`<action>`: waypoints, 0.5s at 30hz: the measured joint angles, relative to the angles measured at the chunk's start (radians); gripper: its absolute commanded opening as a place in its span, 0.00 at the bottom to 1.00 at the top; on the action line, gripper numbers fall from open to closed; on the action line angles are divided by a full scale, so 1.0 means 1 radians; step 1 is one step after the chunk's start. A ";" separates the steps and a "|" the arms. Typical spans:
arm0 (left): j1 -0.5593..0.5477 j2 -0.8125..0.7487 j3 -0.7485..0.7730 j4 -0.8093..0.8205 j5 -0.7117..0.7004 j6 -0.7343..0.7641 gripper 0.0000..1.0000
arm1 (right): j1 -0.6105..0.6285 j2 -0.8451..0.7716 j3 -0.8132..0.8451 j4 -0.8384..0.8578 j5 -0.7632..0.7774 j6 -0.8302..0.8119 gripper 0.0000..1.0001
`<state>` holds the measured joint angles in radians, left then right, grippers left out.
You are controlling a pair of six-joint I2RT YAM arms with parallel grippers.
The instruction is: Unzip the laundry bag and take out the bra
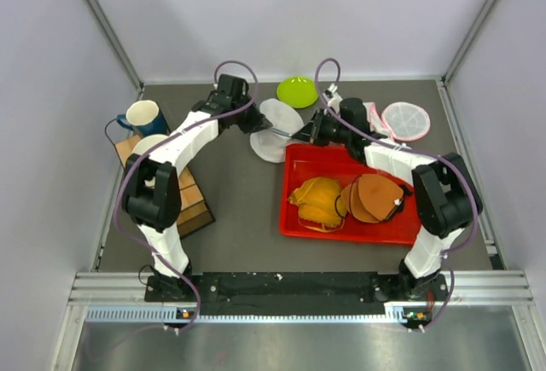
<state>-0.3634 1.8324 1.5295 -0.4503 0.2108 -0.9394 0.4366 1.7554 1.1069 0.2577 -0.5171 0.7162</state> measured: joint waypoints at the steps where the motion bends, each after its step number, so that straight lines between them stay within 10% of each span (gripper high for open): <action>1: 0.010 0.000 0.003 0.002 0.014 0.009 0.00 | -0.010 -0.009 -0.009 -0.003 -0.001 -0.011 0.00; 10: 0.078 0.074 0.186 -0.077 0.117 0.130 0.00 | -0.079 -0.092 -0.052 -0.059 0.005 -0.116 0.00; 12: 0.080 0.124 0.270 -0.113 0.124 0.160 0.19 | -0.055 -0.095 -0.043 -0.069 0.014 -0.126 0.00; 13: 0.082 0.156 0.319 -0.129 0.127 0.176 0.50 | -0.047 -0.095 -0.037 -0.071 0.019 -0.127 0.00; 15: 0.084 0.212 0.403 -0.159 0.127 0.204 0.65 | -0.031 -0.095 -0.022 -0.070 0.022 -0.122 0.00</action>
<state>-0.2798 2.0441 1.9324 -0.6090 0.3378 -0.7357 0.4061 1.6604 1.0847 0.1879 -0.4953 0.5938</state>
